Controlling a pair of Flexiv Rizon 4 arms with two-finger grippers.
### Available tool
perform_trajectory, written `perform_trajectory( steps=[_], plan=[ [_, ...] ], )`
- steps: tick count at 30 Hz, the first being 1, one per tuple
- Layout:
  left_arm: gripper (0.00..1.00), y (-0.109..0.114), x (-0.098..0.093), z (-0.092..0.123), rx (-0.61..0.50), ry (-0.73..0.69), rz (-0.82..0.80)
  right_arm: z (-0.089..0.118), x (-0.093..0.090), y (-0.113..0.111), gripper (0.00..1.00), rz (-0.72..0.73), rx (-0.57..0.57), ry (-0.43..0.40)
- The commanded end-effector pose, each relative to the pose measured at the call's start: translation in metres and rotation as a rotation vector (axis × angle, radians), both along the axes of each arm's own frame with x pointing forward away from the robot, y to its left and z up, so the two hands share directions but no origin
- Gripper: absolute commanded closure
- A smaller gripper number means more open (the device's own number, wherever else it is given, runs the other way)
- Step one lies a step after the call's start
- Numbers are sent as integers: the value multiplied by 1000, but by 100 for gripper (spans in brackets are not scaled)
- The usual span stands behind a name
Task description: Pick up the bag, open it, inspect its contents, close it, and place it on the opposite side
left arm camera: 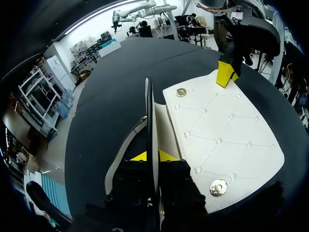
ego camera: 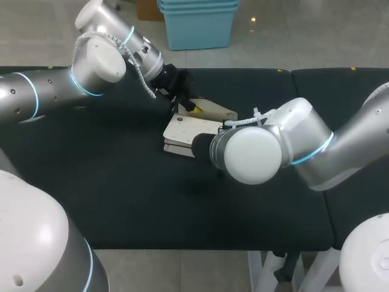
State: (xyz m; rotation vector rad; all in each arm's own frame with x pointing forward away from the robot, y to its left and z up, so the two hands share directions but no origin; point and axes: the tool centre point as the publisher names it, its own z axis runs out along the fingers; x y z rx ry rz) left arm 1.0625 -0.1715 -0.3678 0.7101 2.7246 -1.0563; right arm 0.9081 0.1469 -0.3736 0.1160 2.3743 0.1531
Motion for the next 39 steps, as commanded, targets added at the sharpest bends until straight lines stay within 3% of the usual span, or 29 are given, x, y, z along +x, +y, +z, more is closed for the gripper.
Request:
perform_trajectory(
  steps=[1, 9, 19, 20, 21, 22, 32, 39],
  plan=[
    [100, 0, 2, -3, -5, 2, -3, 13, -4, -3, 0, 9, 13, 20],
    [100, 0, 2, -3, -5, 2, -3, 51, -17, -9, 0, 7, 18, 14],
    [100, 0, 1, 0, -10, -4, 0, 69, -15, -8, 0, 16, 10, 47],
    [100, 1, -1, 7, -13, -15, 23, 72, -13, -9, 42, 15, 11, 56],
    [100, 1, -1, 12, -15, -18, 24, 74, -12, -9, 66, 13, 11, 62],
    [100, 2, -2, 18, -14, -21, 41, 76, -10, -9, 100, 12, 8, 66],
    [100, 4, -14, 65, 39, -26, 172, 95, 3, -10, 100, -7, -2, 73],
    [100, 7, -22, 84, 39, -12, 202, 110, 9, -14, 100, 4, 24, 76]
  ],
)
